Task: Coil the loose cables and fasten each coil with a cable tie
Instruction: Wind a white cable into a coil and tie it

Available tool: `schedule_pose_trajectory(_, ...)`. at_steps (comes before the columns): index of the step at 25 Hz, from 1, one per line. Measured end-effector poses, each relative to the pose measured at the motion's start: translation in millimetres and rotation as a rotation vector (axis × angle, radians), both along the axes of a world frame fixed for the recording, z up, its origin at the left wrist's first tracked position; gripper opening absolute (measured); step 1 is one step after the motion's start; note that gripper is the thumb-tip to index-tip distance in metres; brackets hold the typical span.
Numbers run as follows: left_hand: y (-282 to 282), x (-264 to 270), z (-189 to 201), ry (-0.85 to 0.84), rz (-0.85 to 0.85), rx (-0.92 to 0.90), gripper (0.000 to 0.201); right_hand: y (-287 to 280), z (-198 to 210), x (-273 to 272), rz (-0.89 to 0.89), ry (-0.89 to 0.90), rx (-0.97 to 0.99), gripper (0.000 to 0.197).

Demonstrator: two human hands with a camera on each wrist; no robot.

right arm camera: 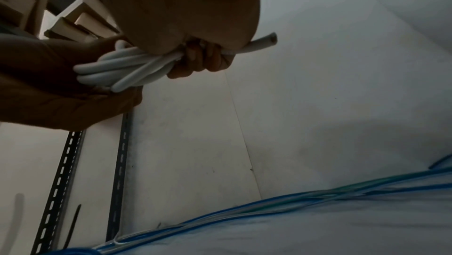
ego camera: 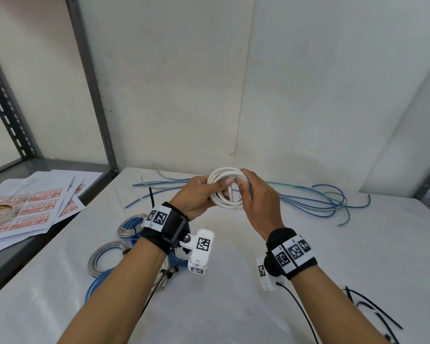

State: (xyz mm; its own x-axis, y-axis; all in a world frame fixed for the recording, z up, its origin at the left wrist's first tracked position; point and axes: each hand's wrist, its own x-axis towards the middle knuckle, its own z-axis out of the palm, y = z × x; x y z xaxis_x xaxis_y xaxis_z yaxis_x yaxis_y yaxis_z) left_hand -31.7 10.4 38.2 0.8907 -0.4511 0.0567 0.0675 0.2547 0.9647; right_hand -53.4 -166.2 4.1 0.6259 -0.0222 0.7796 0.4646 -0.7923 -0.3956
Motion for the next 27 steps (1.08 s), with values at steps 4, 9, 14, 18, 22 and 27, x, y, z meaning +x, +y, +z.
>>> schedule_pose_trajectory(4,0.6,2.2,2.3,-0.028,-0.058,0.105,0.018,1.1,-0.9,2.9,-0.004,0.067,-0.081,0.030)
schedule_pose_trajectory(9,4.4,12.1,0.0,-0.083,-0.055,0.116,0.027,-6.9,2.0,7.1,-0.073,0.035,-0.189,0.035)
schedule_pose_trajectory(14,0.7,13.5,-4.3,-0.172,-0.028,0.163,0.023,-5.5,4.0,3.4,-0.048,0.090,-0.160,0.034)
schedule_pose_trajectory(18,5.9,11.7,-5.1,-0.486,0.017,0.370,0.025,-3.6,12.1,0.7,0.087,0.160,0.060,0.021)
schedule_pose_trajectory(22,15.3,13.0,9.2,-0.358,-0.126,0.403,0.030,-7.6,15.5,1.6,0.079,0.186,-0.013,0.024)
schedule_pose_trajectory(27,-2.8,6.9,21.9,-0.234,0.001,0.585,0.068,0.5,22.1,-5.5,0.115,0.254,-0.279,0.020)
